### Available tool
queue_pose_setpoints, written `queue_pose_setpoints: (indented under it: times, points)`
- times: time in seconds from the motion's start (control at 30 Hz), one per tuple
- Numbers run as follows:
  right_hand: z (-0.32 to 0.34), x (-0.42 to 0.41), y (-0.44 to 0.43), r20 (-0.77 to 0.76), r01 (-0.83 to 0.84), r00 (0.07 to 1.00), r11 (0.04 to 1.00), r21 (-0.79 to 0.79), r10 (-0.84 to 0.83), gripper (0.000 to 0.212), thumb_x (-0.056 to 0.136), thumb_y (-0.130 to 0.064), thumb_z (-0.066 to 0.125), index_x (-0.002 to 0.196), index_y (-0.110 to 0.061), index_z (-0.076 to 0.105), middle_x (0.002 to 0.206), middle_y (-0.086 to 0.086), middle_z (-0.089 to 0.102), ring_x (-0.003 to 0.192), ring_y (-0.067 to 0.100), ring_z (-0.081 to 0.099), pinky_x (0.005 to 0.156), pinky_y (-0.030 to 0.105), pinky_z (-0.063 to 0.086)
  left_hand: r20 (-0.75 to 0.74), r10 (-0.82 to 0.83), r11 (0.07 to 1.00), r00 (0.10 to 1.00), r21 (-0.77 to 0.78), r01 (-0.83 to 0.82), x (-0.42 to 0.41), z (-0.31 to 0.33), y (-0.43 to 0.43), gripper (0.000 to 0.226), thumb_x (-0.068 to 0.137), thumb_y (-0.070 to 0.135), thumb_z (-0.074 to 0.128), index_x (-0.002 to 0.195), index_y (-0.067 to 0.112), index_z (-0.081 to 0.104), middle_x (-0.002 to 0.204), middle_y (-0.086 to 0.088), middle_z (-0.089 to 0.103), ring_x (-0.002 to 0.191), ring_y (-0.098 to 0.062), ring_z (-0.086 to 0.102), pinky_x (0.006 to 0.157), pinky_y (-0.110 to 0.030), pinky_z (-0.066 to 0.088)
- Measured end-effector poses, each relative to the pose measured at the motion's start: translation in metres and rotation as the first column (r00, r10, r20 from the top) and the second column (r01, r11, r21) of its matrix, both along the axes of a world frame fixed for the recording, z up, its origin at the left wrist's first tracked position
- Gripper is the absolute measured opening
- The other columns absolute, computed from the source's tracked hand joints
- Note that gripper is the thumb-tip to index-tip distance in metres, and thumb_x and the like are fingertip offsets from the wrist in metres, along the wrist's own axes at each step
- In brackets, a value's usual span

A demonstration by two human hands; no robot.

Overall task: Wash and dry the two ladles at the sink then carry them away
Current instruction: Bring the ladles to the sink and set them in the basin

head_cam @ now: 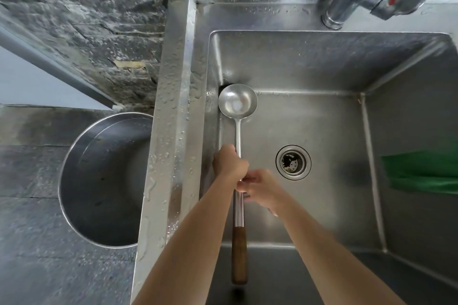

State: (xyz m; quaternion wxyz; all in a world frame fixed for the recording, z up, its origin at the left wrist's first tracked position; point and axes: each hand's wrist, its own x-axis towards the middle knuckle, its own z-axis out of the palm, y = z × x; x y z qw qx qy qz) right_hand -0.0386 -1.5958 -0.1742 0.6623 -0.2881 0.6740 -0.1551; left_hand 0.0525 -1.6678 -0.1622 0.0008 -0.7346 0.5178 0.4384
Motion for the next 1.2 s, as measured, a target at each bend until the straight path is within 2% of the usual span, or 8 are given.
queue_pose_setpoints:
  times: [0.1, 0.27, 0.37, 0.43, 0.57, 0.7, 0.93, 1.2]
  points:
    - [-0.007, 0.001, 0.002, 0.003, 0.012, 1.000, 1.000, -0.001, -0.012, 0.018, 0.095, -0.009, 0.071, 0.110, 0.000, 0.075, 0.098, 0.016, 0.075, 0.082, 0.011, 0.068, 0.060, 0.018, 0.054, 0.025, -0.010, 1.000, 1.000, -0.010, 0.011, -0.002, -0.005, 0.001, 0.023, 0.072, -0.002, 0.056, 0.065, 0.014, 0.041, 0.091, -0.019, 0.067, 0.092, -0.039, 0.064, 0.057, -0.030, 0.035]
    - [-0.007, -0.002, -0.001, -0.011, -0.032, 0.999, 0.999, 0.010, 0.032, 0.016, 0.093, -0.016, 0.073, 0.105, -0.005, 0.076, 0.104, 0.019, 0.076, 0.096, 0.027, 0.075, 0.074, 0.031, 0.064, 0.071, -0.071, 0.997, 0.995, 0.003, 0.071, -0.006, -0.003, -0.003, 0.011, 0.078, 0.001, 0.056, 0.081, 0.011, 0.050, 0.097, -0.015, 0.067, 0.095, -0.035, 0.063, 0.064, -0.031, 0.040]
    - [0.001, -0.003, -0.006, -0.113, -0.087, 0.990, 0.996, 0.001, 0.087, 0.019, 0.086, -0.031, 0.067, 0.092, -0.015, 0.075, 0.094, 0.019, 0.075, 0.092, 0.038, 0.074, 0.087, 0.055, 0.061, 0.116, -0.162, 0.986, 0.980, -0.007, 0.164, -0.008, -0.001, -0.003, 0.012, 0.082, 0.010, 0.059, 0.093, 0.011, 0.054, 0.107, -0.015, 0.065, 0.103, -0.036, 0.061, 0.072, -0.034, 0.047]
    - [0.014, -0.007, -0.011, -0.247, -0.172, 0.955, 0.985, -0.018, 0.163, 0.031, 0.090, -0.038, 0.055, 0.104, -0.017, 0.072, 0.097, 0.015, 0.073, 0.098, 0.039, 0.070, 0.091, 0.055, 0.058, 0.166, -0.273, 0.958, 0.948, -0.044, 0.284, -0.009, 0.004, -0.003, 0.023, 0.090, 0.021, 0.058, 0.108, 0.007, 0.056, 0.116, -0.016, 0.062, 0.110, -0.037, 0.059, 0.087, -0.039, 0.048]
    - [0.049, -0.038, -0.013, -0.591, -0.317, 0.772, 0.947, -0.041, 0.233, 0.037, 0.105, -0.033, 0.044, 0.135, -0.013, 0.050, 0.135, 0.017, 0.060, 0.127, 0.038, 0.056, 0.097, 0.043, 0.048, 0.313, -0.513, 0.797, 0.799, -0.171, 0.579, -0.017, 0.036, -0.009, 0.048, 0.101, 0.039, 0.039, 0.137, 0.008, 0.042, 0.140, -0.016, 0.048, 0.129, -0.038, 0.043, 0.102, -0.047, 0.039]
    - [0.107, -0.077, -0.012, -0.755, -0.313, 0.628, 0.950, -0.020, 0.191, 0.065, 0.106, -0.054, 0.028, 0.164, -0.026, 0.015, 0.172, 0.014, 0.012, 0.158, 0.033, 0.014, 0.126, 0.053, 0.015, 0.416, -0.686, 0.579, 0.598, -0.187, 0.794, -0.029, 0.097, -0.020, 0.072, 0.099, 0.058, 0.023, 0.158, 0.019, 0.010, 0.166, -0.012, 0.003, 0.151, -0.038, -0.003, 0.121, -0.054, 0.009]
    - [0.243, -0.129, 0.020, -0.873, -0.174, 0.487, 0.978, -0.115, -0.016, 0.082, 0.095, -0.079, 0.017, 0.164, -0.039, 0.000, 0.174, 0.008, -0.014, 0.159, 0.029, -0.016, 0.120, 0.064, -0.015, 0.501, -0.739, 0.364, 0.450, -0.266, 0.893, -0.077, 0.223, -0.011, 0.085, 0.087, 0.081, 0.003, 0.157, 0.034, -0.007, 0.162, -0.001, -0.025, 0.147, -0.029, -0.029, 0.117, -0.061, -0.012]
    - [0.382, -0.187, 0.131, -0.918, 0.032, 0.337, 0.977, -0.209, -0.208, 0.087, 0.087, -0.088, 0.006, 0.163, -0.045, -0.002, 0.173, 0.006, -0.019, 0.158, 0.031, -0.020, 0.120, 0.067, -0.017, 0.533, -0.756, 0.183, 0.381, -0.387, 0.904, -0.159, 0.367, 0.060, 0.093, 0.076, 0.090, -0.005, 0.154, 0.041, -0.012, 0.158, 0.003, -0.034, 0.144, -0.027, -0.035, 0.113, -0.063, -0.018]
